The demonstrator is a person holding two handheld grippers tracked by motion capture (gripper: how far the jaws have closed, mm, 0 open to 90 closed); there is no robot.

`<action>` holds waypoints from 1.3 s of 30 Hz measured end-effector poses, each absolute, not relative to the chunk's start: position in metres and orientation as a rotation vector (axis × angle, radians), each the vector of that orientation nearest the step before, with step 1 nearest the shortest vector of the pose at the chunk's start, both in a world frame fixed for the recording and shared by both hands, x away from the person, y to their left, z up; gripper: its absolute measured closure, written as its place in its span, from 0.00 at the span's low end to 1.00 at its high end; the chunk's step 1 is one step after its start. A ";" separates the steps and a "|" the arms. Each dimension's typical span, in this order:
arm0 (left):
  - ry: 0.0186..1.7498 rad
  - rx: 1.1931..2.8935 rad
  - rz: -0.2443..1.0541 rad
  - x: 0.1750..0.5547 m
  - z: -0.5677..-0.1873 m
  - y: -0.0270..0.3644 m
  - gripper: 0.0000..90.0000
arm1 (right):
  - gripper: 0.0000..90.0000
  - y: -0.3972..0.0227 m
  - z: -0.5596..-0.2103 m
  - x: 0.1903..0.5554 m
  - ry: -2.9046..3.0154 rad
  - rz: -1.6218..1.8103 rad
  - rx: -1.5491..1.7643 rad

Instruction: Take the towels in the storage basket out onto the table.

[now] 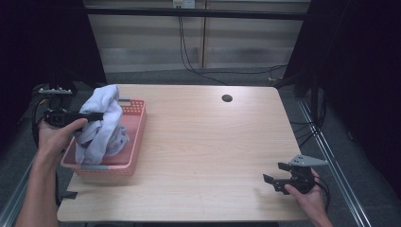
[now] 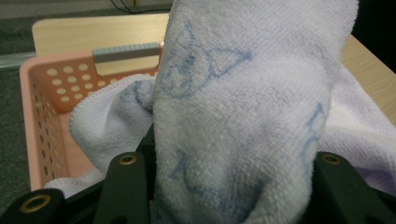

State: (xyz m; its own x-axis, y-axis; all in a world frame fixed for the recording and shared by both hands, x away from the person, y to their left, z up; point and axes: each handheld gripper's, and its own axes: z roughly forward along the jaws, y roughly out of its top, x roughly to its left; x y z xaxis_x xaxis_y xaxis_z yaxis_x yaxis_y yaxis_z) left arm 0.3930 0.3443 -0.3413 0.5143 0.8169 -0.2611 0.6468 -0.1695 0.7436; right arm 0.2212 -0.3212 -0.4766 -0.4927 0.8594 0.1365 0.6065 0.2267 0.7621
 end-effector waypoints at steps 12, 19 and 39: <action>1.181 1.894 0.287 0.398 -0.308 0.337 0.56 | 0.19 -0.324 -0.476 0.221 2.185 1.150 1.370; 1.165 1.883 0.305 0.399 -0.295 0.333 0.56 | 0.19 -0.323 -0.477 0.222 2.191 1.147 1.367; 1.116 1.890 0.337 0.404 -0.258 0.315 0.56 | 0.19 -0.324 -0.477 0.222 2.179 1.114 1.375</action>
State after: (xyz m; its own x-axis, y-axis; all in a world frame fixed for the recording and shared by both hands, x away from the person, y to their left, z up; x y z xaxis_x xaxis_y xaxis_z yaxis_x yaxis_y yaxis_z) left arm 0.4044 0.3152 -0.2583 0.5579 0.8072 -0.1928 0.5658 -0.2000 0.7999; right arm 0.2219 -0.3238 -0.4772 -0.4780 0.8697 0.1229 0.6089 0.2272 0.7601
